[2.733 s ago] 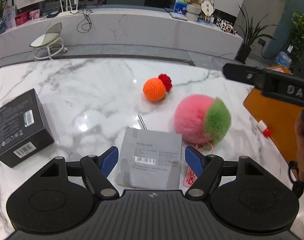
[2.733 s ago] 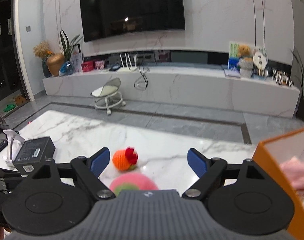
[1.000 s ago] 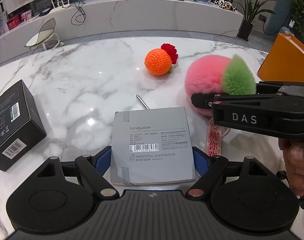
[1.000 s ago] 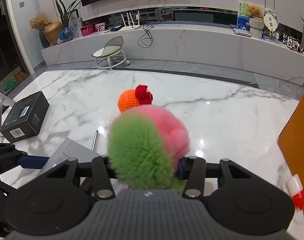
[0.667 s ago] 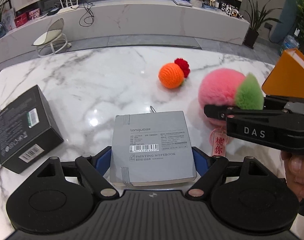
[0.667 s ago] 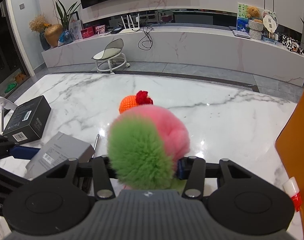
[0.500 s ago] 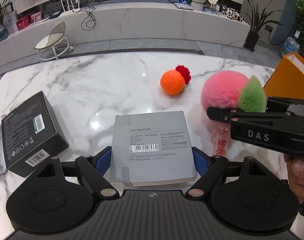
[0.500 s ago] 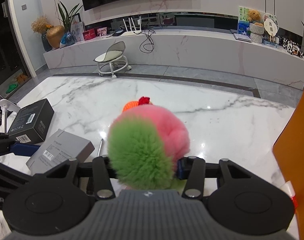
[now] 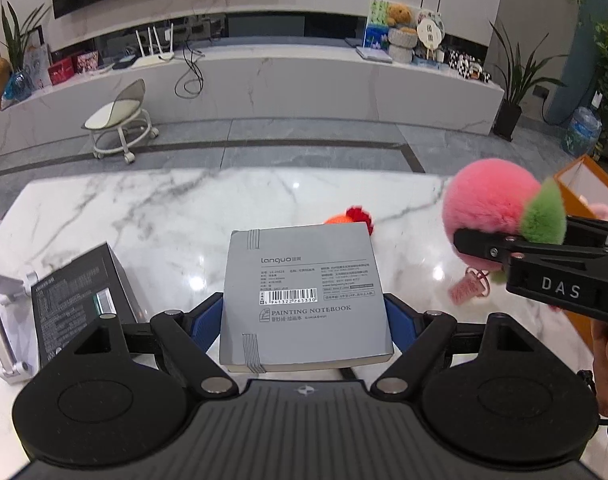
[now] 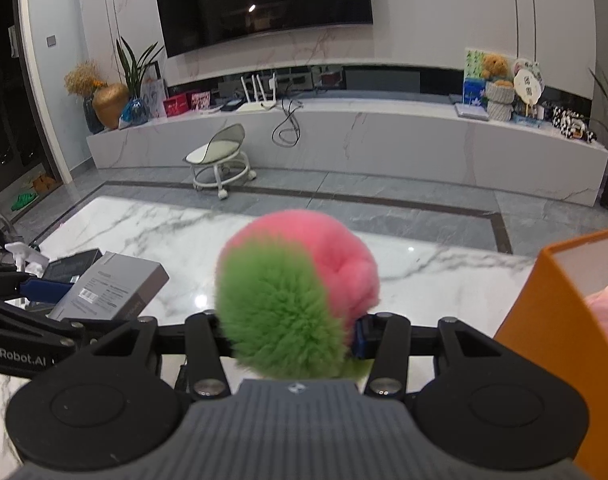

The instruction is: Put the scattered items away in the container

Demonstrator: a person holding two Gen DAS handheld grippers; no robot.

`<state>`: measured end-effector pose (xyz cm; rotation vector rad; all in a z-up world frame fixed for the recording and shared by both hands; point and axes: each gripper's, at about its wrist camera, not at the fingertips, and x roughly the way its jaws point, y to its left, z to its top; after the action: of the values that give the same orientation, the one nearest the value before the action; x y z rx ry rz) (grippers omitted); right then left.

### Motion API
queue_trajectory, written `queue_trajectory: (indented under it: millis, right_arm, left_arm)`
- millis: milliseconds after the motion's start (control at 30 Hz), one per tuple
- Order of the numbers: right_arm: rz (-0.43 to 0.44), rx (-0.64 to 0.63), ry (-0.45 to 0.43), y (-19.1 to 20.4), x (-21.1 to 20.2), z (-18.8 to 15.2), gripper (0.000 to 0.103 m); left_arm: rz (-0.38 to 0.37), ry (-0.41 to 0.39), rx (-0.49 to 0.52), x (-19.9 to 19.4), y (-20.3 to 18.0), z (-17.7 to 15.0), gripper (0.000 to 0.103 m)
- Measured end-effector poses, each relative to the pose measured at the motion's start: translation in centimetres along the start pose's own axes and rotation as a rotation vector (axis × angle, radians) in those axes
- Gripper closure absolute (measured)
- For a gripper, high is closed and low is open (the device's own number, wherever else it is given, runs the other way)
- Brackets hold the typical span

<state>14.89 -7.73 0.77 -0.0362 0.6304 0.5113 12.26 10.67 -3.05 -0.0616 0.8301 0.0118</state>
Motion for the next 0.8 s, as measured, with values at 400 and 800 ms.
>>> queue_trajectory:
  millis: [400,800]
  right_arm:
    - [-0.019,0.02,-0.11,-2.8,-4.6,2.9,0.053]
    - [-0.106,0.086,-0.207,-9.6,-10.2,5.3,0.053]
  left_arm:
    - [-0.048,-0.098,0.007,-2.0,-3.9,2.2,0.007]
    - [-0.181,-0.199,0.072,-3.1,-13.1,4.9,0.007]
